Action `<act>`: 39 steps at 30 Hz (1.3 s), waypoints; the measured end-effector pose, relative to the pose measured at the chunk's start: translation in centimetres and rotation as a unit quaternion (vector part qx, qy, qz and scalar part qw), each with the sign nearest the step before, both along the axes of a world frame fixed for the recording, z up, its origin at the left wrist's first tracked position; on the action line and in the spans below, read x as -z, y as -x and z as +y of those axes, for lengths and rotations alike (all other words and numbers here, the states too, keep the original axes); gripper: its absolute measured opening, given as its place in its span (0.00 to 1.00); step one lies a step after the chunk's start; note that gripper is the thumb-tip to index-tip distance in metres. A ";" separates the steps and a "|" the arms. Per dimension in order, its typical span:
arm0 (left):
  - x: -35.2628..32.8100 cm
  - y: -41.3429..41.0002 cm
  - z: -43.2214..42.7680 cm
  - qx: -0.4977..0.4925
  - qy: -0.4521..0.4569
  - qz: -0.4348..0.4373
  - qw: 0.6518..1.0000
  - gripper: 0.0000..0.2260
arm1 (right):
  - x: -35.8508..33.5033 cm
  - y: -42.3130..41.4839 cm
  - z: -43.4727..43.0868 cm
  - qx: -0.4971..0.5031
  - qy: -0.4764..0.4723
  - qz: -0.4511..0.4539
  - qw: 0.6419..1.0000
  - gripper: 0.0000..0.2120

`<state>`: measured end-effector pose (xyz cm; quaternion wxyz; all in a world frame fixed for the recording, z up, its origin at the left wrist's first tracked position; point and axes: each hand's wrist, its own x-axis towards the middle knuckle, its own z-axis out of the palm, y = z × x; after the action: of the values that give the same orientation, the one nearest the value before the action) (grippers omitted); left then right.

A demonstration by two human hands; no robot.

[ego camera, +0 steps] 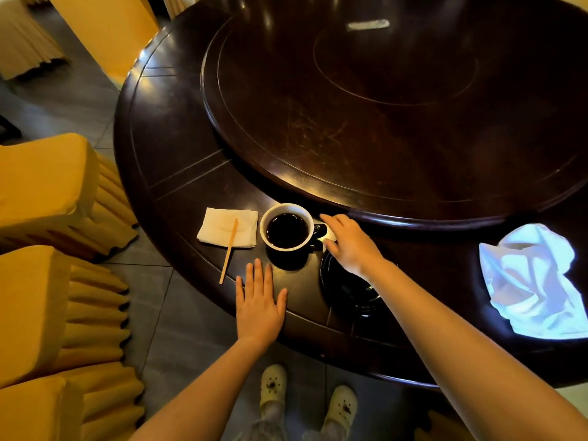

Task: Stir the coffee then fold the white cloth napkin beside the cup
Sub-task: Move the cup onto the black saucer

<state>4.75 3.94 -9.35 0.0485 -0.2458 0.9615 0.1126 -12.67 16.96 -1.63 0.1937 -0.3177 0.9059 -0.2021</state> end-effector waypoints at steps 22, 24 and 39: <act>0.6 -0.1 0.0 -0.002 0.019 -0.016 1.000 0.29 | -2.2 3.2 1.1 -0.029 0.073 -0.073 0.994 0.13; 0.5 -0.1 0.0 -0.002 0.020 -0.021 1.000 0.29 | -2.7 2.8 3.1 -0.016 0.075 -0.064 0.995 0.10; -0.2 0.1 -0.3 0.005 -0.027 -0.015 1.000 0.34 | -0.2 -2.8 13.6 0.087 0.138 -0.134 0.977 0.06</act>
<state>4.60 3.60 -9.19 0.0700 -0.2408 0.9586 0.1347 -9.91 30.59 -1.43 0.2496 -0.2315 0.8591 -0.3822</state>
